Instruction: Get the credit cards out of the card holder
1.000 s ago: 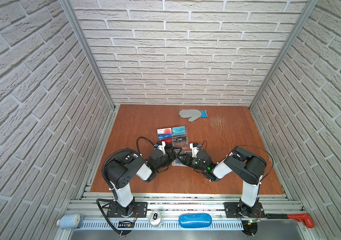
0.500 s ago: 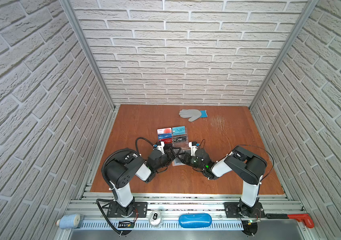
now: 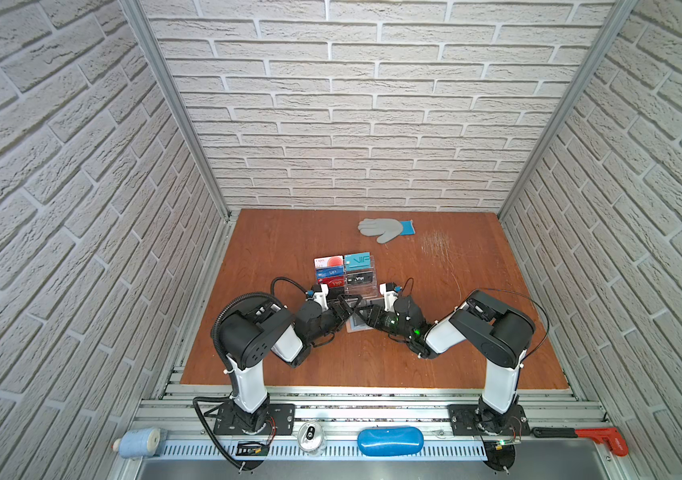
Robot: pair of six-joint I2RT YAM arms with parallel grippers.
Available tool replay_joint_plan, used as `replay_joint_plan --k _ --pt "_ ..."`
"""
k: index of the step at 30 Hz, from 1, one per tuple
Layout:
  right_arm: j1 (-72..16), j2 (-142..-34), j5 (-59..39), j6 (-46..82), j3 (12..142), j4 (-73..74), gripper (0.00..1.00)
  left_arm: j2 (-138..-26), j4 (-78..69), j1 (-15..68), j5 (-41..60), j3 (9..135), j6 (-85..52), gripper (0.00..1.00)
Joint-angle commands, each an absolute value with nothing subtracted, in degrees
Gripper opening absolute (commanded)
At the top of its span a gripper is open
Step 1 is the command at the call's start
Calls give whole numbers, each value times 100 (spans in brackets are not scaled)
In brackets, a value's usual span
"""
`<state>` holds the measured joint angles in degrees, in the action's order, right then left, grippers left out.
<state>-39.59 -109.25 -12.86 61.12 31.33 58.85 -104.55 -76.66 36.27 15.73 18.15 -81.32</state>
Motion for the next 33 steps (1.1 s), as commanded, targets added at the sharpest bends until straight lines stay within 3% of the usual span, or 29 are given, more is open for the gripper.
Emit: replay_joint_plan --k 1,33 --pt "-3921 -10843 -1424 6097 3017 6278 36 -10644 -7540 3622 1691 1688 -8198 98" --pt "-3595 -10626 -1625 6052 2676 6486 29 -10406 -6548 3604 1626 1819 -7919 98"
